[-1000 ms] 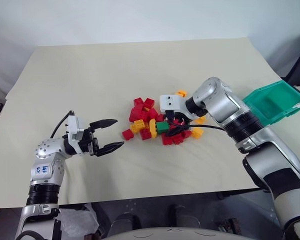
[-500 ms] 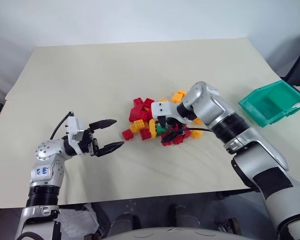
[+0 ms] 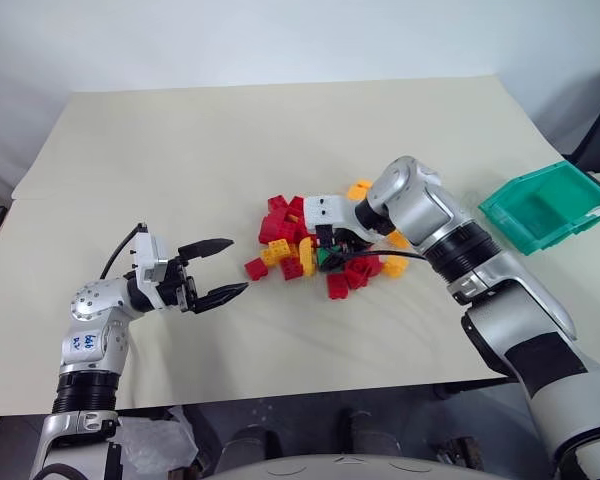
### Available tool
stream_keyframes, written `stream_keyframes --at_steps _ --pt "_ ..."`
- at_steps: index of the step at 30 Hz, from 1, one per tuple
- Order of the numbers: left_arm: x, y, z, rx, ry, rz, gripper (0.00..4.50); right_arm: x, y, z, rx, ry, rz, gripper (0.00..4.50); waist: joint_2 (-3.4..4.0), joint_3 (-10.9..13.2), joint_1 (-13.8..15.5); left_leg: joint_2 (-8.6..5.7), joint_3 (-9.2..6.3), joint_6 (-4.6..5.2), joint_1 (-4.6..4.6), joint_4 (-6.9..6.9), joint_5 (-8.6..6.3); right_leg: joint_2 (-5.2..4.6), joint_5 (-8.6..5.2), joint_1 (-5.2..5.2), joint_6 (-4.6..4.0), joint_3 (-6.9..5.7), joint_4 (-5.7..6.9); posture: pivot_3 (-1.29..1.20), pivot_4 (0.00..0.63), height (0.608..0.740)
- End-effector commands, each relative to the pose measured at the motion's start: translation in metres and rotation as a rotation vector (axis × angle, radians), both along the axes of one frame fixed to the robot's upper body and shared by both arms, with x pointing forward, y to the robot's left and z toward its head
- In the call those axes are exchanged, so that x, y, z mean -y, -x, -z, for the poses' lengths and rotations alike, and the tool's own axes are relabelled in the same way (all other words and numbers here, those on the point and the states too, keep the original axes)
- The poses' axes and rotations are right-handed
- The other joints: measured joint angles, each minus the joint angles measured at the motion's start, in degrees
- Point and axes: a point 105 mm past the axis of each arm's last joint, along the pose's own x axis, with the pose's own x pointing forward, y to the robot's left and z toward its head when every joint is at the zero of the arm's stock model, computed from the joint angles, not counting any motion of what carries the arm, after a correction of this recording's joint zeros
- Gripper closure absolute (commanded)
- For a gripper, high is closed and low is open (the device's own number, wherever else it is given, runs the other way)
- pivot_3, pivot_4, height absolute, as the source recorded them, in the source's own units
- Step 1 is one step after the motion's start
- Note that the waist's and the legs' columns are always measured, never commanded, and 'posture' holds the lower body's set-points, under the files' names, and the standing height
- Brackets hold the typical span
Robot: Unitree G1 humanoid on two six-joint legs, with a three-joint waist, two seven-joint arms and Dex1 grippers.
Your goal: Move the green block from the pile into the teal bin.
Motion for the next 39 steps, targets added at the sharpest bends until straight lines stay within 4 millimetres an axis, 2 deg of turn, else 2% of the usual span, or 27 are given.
stream_keyframes --at_steps 1,5,10,13,17,20,21,24,27,31,35,38,39 --pt "0.007 0.002 -0.014 0.057 0.014 0.034 0.00 0.005 -0.001 -0.026 0.059 -0.072 0.013 3.01 0.00 0.00 0.01 0.00 0.00 0.00 0.00 0.00 0.00 0.00 0.00 0.00 0.00 0.00 0.01 0.00 0.150 0.740" --pt "0.021 -0.002 -0.021 0.065 0.039 0.071 0.00 0.035 -0.006 -0.063 0.144 -0.196 0.128 3.01 0.00 0.01 0.30 -0.01 -0.01 0.00 -0.04 0.03 0.00 0.00 0.00 0.00 0.00 -0.01 -0.01 0.00 0.150 0.740" --pt "0.039 -0.004 -0.025 0.065 0.024 0.114 0.00 0.071 -0.007 -0.096 0.250 -0.365 0.303 3.01 0.00 0.01 0.15 -0.01 0.01 -0.02 -0.09 0.03 -0.02 0.00 0.01 0.00 0.01 -0.04 -0.04 0.00 0.150 0.740" --pt "0.052 -0.006 -0.030 0.082 0.007 0.140 0.00 0.104 -0.007 -0.108 0.320 -0.419 0.443 3.01 0.00 0.01 0.18 -0.01 0.04 -0.02 -0.09 0.03 -0.01 0.01 0.01 0.00 0.01 -0.03 -0.04 0.00 0.150 0.740" --pt "0.081 -0.011 -0.041 0.111 -0.028 0.185 0.00 0.159 -0.009 -0.129 0.496 -0.541 0.667 3.01 -0.04 0.03 0.82 -0.03 0.11 -0.01 -0.14 0.07 -0.01 0.00 0.01 0.01 0.01 -0.02 -0.08 0.00 0.150 0.740" --pt "0.094 -0.012 -0.043 0.124 -0.043 0.203 0.00 0.187 -0.010 -0.133 0.554 -0.597 0.809 3.01 -0.03 0.03 0.87 -0.03 0.20 -0.01 -0.12 0.06 -0.01 0.00 0.01 0.00 0.02 0.01 -0.08 0.00 0.150 0.740" --pt "0.100 -0.014 -0.045 0.125 -0.039 0.204 0.00 0.202 -0.011 -0.135 0.614 -0.604 0.860 3.01 -0.03 0.03 0.68 -0.01 0.24 -0.01 -0.09 0.04 -0.01 0.00 0.01 0.00 0.02 0.01 -0.07 0.00 0.150 0.740" --pt "0.129 -0.022 -0.055 0.141 -0.023 0.206 0.00 0.276 -0.009 -0.127 0.794 -0.624 1.180 3.01 -0.07 0.05 1.44 -0.01 0.42 -0.01 -0.10 0.02 -0.01 0.02 0.01 0.02 0.02 -0.02 -0.09 0.00 0.150 0.740" --pt "0.146 -0.024 -0.058 0.150 -0.028 0.216 0.00 0.316 -0.010 -0.112 0.872 -0.591 1.352 3.01 -0.07 0.05 1.59 -0.08 0.51 0.05 -0.12 0.05 0.02 -0.01 0.05 0.07 0.09 0.04 -0.19 0.00 0.150 0.740" --pt "0.158 -0.026 -0.061 0.169 -0.029 0.232 0.00 0.331 -0.018 -0.096 0.897 -0.576 1.419 3.01 -0.04 0.06 0.86 -0.04 0.61 0.06 -0.04 -0.05 0.03 0.02 0.05 0.07 0.09 0.08 -0.20 0.00 0.150 0.740" --pt "0.166 -0.032 -0.063 0.181 -0.031 0.228 0.00 0.329 -0.032 -0.079 0.856 -0.587 1.434 3.01 0.03 0.10 -0.08 -0.04 0.64 0.07 0.00 -0.14 0.08 0.02 0.05 0.07 0.09 0.13 -0.20 0.00 0.150 0.740" --pt "0.166 -0.033 -0.063 0.185 -0.031 0.224 0.00 0.330 -0.036 -0.073 0.841 -0.584 1.450 3.01 0.04 0.10 -0.07 -0.02 0.67 0.07 0.07 -0.18 0.08 0.02 0.05 0.07 0.09 0.17 -0.18 0.00 0.150 0.740" --pt "0.165 -0.033 -0.062 0.186 -0.033 0.221 0.00 0.331 -0.037 -0.071 0.834 -0.582 1.460 2.66 0.04 0.10 0.02 -0.02 0.67 0.07 0.07 -0.18 0.08 0.02 0.05 0.07 0.09 0.18 -0.17 0.00 0.150 0.740"
